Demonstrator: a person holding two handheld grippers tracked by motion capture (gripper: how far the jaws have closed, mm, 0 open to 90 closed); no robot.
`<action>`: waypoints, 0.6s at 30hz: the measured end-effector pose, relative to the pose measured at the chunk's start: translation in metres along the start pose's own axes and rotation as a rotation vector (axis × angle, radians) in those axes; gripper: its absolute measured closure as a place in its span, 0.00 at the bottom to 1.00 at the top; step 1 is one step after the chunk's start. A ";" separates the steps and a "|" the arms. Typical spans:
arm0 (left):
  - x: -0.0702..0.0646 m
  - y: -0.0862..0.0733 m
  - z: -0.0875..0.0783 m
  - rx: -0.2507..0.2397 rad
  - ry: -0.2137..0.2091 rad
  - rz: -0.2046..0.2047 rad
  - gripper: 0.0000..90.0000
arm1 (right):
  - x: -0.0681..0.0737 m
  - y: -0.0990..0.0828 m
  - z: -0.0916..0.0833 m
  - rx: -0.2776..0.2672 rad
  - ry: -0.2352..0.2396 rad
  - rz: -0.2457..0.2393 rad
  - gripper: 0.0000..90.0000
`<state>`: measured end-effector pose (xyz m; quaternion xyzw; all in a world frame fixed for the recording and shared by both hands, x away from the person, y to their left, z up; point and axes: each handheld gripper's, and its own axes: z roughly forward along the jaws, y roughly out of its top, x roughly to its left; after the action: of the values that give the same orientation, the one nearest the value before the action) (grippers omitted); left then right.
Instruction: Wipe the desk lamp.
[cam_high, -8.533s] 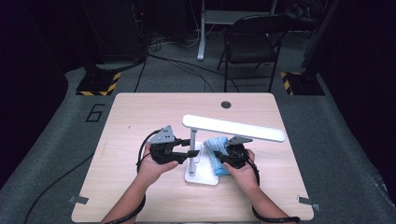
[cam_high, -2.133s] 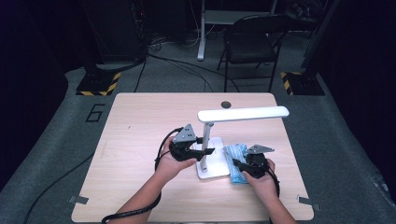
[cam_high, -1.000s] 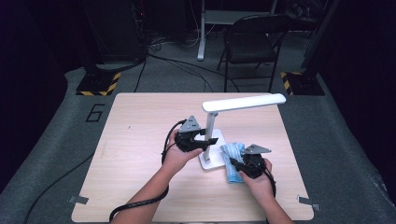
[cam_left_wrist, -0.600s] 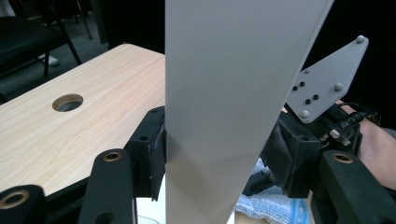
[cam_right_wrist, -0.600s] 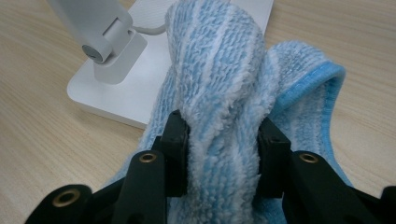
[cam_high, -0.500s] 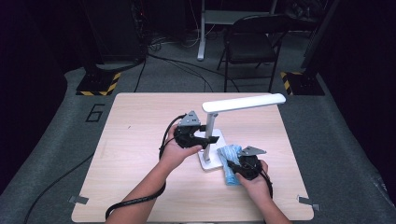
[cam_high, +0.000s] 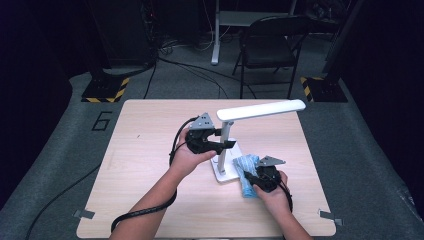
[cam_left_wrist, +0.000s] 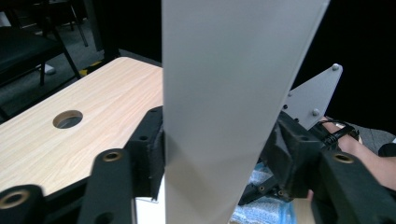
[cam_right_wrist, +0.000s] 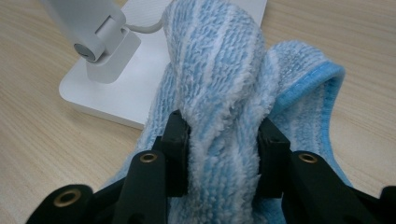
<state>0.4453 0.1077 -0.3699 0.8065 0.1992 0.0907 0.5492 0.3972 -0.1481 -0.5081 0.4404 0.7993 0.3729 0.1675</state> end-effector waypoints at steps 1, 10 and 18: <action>0.001 0.000 0.000 0.000 0.000 0.000 0.56 | 0.000 0.000 0.000 -0.004 -0.001 -0.003 0.69; -0.002 -0.001 0.001 0.002 0.024 0.037 0.58 | 0.020 0.002 0.001 0.013 -0.037 -0.042 0.73; -0.004 -0.001 0.001 0.008 0.031 0.038 0.58 | 0.070 0.003 0.010 0.012 0.037 -0.145 0.75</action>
<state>0.4424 0.1052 -0.3709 0.8107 0.1927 0.1127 0.5412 0.3658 -0.0843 -0.5084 0.3751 0.8344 0.3632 0.1767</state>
